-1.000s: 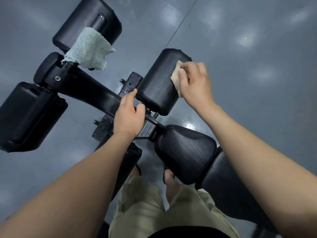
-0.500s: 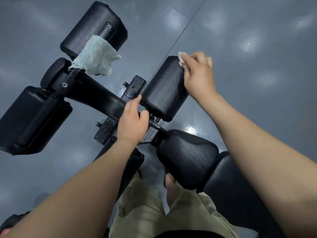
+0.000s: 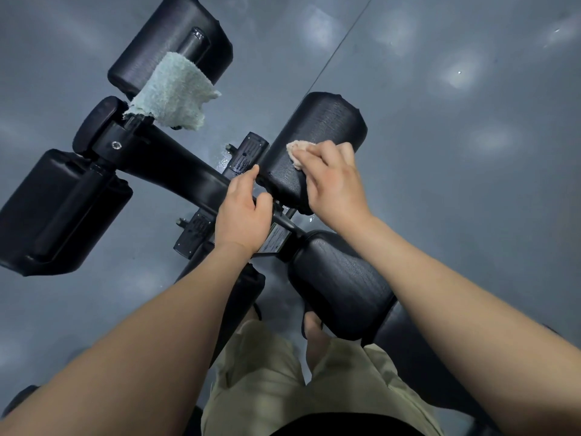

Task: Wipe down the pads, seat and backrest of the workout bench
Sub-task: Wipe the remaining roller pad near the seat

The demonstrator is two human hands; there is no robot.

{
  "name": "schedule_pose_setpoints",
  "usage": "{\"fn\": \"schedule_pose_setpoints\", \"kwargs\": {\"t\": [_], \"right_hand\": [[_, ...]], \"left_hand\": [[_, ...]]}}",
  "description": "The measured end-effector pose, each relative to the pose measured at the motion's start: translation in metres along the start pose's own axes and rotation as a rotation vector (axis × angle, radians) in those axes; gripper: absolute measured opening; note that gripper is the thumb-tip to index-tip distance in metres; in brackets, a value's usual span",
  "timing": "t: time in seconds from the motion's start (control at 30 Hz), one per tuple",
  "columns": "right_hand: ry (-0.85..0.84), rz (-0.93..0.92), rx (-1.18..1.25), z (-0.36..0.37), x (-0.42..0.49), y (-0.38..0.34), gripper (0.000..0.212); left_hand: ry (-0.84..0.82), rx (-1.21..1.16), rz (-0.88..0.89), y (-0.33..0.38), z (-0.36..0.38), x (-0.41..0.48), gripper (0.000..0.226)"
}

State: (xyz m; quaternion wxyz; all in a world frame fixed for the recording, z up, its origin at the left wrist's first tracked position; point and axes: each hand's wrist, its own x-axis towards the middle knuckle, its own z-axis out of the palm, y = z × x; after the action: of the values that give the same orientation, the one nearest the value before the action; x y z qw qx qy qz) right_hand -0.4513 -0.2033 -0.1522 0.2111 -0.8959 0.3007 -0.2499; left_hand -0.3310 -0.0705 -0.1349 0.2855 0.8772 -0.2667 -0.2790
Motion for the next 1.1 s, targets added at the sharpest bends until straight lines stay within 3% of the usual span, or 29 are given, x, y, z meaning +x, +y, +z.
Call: {"fn": "schedule_pose_setpoints", "kwargs": {"t": [0.37, 0.47, 0.63, 0.77, 1.1], "right_hand": [[-0.135, -0.058, 0.074, -0.015, -0.051, 0.001, 0.034], [-0.098, -0.052, 0.085, -0.026, -0.044, 0.011, 0.029], [0.081, 0.148, 0.011, -0.027, 0.018, 0.035, 0.03], [0.098, 0.283, -0.053, -0.024, 0.053, 0.045, 0.033], [0.019, 0.042, 0.004, -0.006, 0.024, 0.009, 0.035]], "left_hand": [[-0.01, 0.017, 0.093, -0.002, -0.001, -0.003, 0.046], [-0.026, 0.013, 0.084, -0.003, -0.002, -0.003, 0.047], [-0.021, 0.015, 0.096, -0.001, -0.002, -0.005, 0.047], [0.0, 0.023, 0.089, -0.001, -0.003, -0.006, 0.046], [0.0, 0.039, 0.041, -0.001, -0.004, -0.004, 0.049]]}}
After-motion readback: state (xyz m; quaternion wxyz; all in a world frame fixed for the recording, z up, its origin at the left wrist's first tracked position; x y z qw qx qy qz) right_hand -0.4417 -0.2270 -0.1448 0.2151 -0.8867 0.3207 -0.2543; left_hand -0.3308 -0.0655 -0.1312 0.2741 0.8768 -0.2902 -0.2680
